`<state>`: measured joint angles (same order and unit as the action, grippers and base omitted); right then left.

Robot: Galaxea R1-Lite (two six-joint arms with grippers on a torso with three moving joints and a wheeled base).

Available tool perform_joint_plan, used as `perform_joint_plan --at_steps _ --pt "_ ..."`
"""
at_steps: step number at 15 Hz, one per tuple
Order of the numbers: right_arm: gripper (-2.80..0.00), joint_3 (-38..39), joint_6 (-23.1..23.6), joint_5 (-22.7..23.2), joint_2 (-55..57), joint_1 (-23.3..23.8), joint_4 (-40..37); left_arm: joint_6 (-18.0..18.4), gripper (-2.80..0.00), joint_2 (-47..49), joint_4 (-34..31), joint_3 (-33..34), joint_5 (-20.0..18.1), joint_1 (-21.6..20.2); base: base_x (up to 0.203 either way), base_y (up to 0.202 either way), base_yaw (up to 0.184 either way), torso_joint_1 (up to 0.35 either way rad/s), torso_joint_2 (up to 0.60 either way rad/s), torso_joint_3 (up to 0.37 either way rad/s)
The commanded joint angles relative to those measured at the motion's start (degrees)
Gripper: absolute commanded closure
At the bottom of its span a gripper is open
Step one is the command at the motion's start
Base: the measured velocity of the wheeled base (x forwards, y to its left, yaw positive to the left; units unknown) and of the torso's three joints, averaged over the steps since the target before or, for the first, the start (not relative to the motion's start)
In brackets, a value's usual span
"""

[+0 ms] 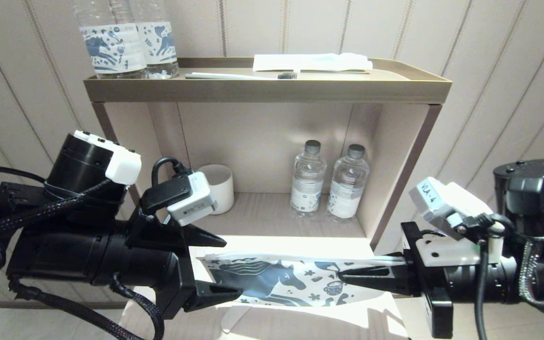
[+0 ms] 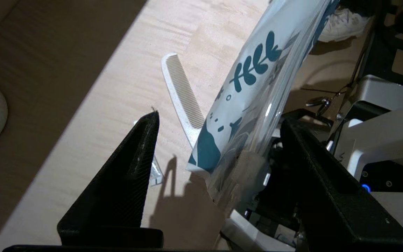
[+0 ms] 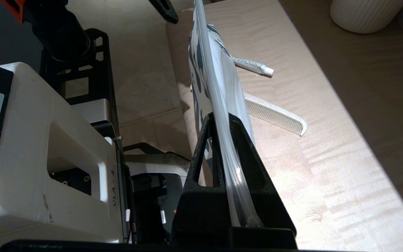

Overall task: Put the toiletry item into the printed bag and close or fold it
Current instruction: Pick up the toothpaste

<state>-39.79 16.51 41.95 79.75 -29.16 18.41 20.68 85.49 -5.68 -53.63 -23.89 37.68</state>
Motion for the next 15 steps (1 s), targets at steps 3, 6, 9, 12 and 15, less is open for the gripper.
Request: perform_joint_plan --at_steps 3,6,9,12,15 --pt "0.00 -0.15 0.11 0.24 0.67 -0.02 0.14 0.43 0.00 0.76 2.42 0.61 0.23 0.19 0.000 0.000 0.000 0.000 0.00 0.000" --pt "0.00 -1.43 0.11 0.24 1.63 -0.02 0.05 1.20 0.00 0.99 2.52 2.49 0.51 1.69 0.000 0.000 0.000 0.000 0.00 0.000" --pt "0.00 -1.87 0.11 0.24 1.81 -0.02 -0.13 1.82 0.00 1.03 2.52 3.06 0.43 1.61 0.000 0.000 0.000 0.000 0.00 0.000" --pt "0.00 -2.90 0.11 0.32 3.64 -0.61 -0.13 1.98 0.00 1.69 3.31 1.79 0.08 2.15 0.000 0.000 0.000 0.000 0.00 0.000" --pt "0.00 -3.89 0.02 0.23 5.24 -3.85 -0.21 1.87 0.00 2.91 7.07 1.32 0.25 2.74 0.000 0.000 0.000 0.000 0.00 0.000"
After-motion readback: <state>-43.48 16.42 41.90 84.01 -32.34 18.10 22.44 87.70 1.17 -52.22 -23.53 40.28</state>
